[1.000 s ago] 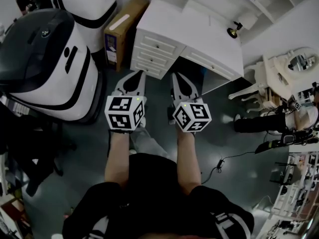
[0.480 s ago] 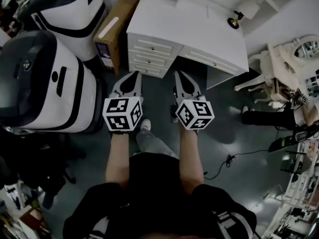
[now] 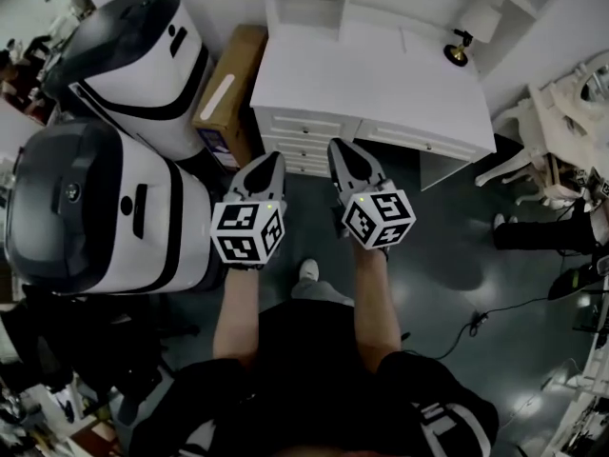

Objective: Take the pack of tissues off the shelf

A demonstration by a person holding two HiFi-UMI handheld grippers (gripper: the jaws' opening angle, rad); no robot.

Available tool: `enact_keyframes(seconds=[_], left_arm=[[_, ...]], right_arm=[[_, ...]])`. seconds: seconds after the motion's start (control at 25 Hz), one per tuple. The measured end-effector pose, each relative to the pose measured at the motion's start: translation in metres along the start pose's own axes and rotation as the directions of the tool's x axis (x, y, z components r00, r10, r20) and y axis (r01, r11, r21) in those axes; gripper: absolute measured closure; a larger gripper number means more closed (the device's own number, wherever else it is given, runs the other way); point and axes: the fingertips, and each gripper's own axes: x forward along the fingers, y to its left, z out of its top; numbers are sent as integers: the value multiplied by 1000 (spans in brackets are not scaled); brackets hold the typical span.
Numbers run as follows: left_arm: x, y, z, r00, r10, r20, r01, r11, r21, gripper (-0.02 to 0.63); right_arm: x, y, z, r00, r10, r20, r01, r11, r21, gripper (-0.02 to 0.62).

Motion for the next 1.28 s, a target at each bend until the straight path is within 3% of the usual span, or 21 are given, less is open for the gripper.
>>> enact_keyframes(seconds=[0.28,0.56,0.88,1.04,1.28], left_arm=[[19,12,23,999,11,35,-11,1000,14,595],[65,46,67,998,49,36,-48,998,-34,595],[84,115,60,994,105,6,-104,991,-88,595],[129,129,68,997,70,18,-68,992,-103,595],[238,124,105,999,-7,32,9,996,-88,595]], right_arm=[[31,-12,19,1000,21,23,-20,1000,-16,577],[102,-34,52,999,45,-23,-46,999,-27,577],[164,-19,13,990,86,-110,-88,996,-12,577],[189,-49,18,993,45,-111,-50,998,-44,577],[230,-148,57,995,-62,-73,58,997,-56,577]])
